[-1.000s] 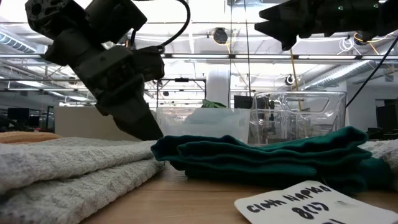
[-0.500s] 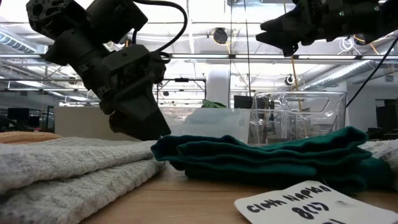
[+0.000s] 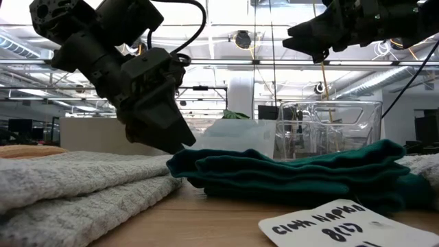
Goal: Pick & Place Kitchen Items
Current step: Put the blue sponge into the gray bin
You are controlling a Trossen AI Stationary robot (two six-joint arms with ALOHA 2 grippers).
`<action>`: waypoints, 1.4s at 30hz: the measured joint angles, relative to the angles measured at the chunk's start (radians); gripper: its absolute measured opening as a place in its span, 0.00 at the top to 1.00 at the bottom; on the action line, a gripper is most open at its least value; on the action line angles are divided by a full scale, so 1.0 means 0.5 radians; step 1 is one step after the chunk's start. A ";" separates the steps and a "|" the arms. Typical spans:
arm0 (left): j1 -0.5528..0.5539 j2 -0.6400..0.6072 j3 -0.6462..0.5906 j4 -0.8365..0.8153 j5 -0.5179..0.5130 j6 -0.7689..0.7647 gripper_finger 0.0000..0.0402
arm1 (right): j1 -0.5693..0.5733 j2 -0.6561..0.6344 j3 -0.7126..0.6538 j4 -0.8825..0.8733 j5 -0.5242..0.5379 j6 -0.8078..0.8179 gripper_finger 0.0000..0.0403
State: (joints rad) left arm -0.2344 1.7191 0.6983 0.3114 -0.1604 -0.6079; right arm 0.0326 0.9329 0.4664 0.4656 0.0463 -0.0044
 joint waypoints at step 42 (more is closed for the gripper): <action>0.031 0.016 0.002 -0.048 0.151 0.723 0.39 | 0.257 0.001 0.001 0.334 0.002 -0.067 0.58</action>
State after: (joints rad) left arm -0.2188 1.7271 0.6994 0.2876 -0.0848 -0.2462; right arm 0.1612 0.9333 0.4667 0.6327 0.0471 -0.0377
